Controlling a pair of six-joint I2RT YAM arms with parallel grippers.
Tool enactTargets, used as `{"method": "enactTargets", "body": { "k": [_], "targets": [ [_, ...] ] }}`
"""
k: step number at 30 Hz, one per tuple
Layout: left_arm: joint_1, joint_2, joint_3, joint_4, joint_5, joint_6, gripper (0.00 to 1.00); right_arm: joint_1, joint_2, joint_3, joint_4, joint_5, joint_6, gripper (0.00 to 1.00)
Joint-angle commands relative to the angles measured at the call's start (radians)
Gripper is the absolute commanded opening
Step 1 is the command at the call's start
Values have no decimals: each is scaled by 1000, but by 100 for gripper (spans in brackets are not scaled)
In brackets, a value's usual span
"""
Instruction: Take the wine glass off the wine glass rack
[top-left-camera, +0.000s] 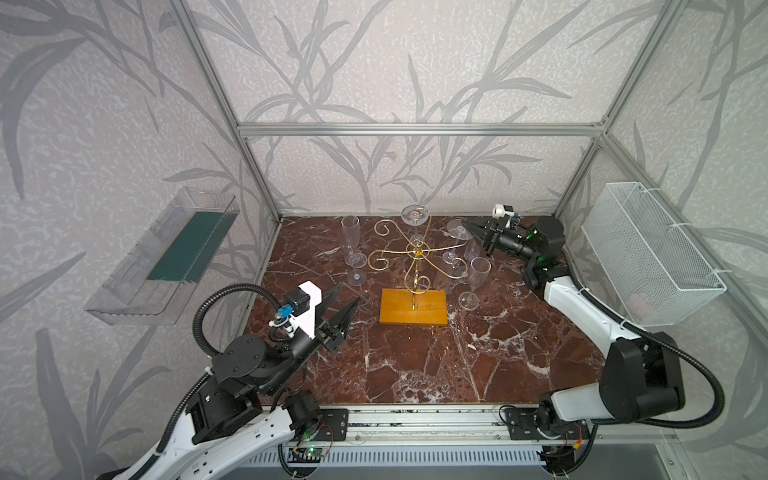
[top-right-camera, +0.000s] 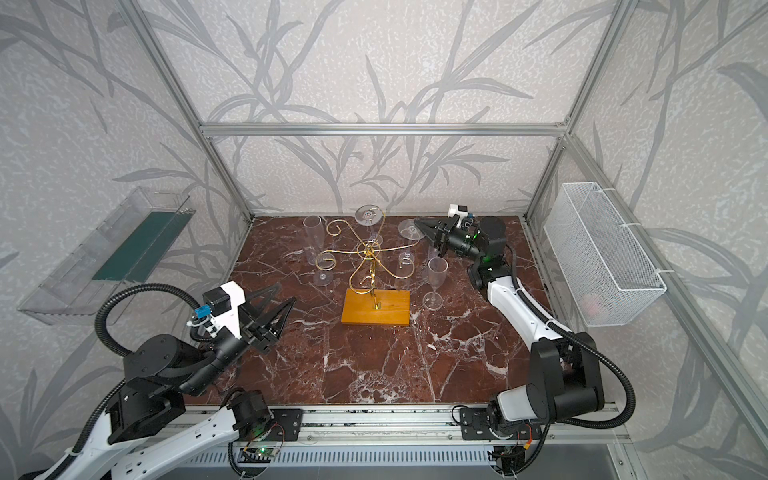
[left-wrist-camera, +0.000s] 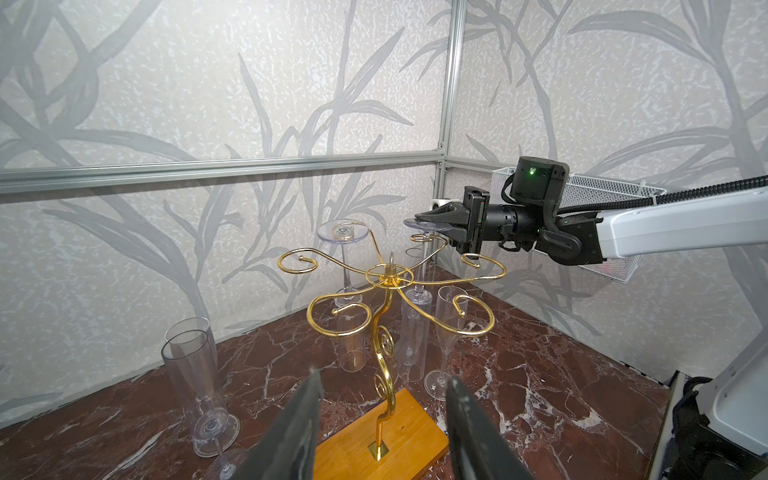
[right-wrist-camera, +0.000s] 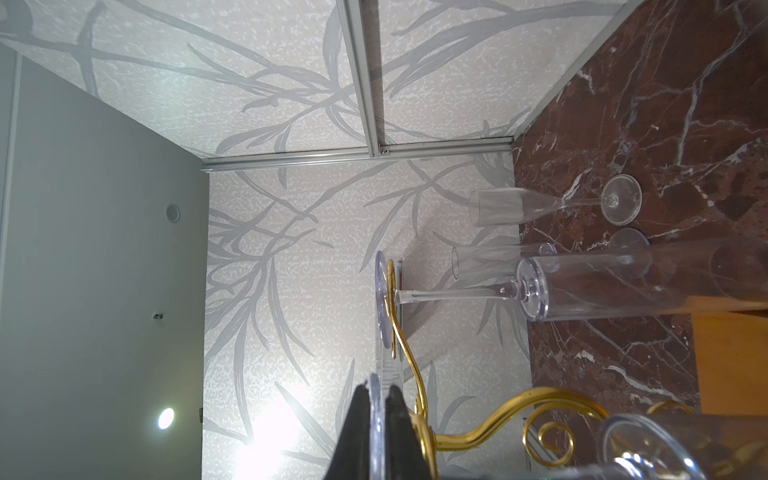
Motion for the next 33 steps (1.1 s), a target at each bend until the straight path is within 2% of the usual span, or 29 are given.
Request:
{"method": "enactTargets", "body": {
  "k": [1,10,17,33],
  "targets": [
    [-1,-5,4,-3,-13,-8,50,2,-58,-10,0,15,-11,0],
    [-1,-24,-3,-12,-16,-14,50,-1,-105,-17,-46,22,-29,0],
    [-1,-39,-15,-13,-23,-15,50,27,-136,17,-155,41,-87,0],
    [-1,-65,-21,-21,-36,-13,50,100,-15,186,-193,88,-132,0]
  ]
}}
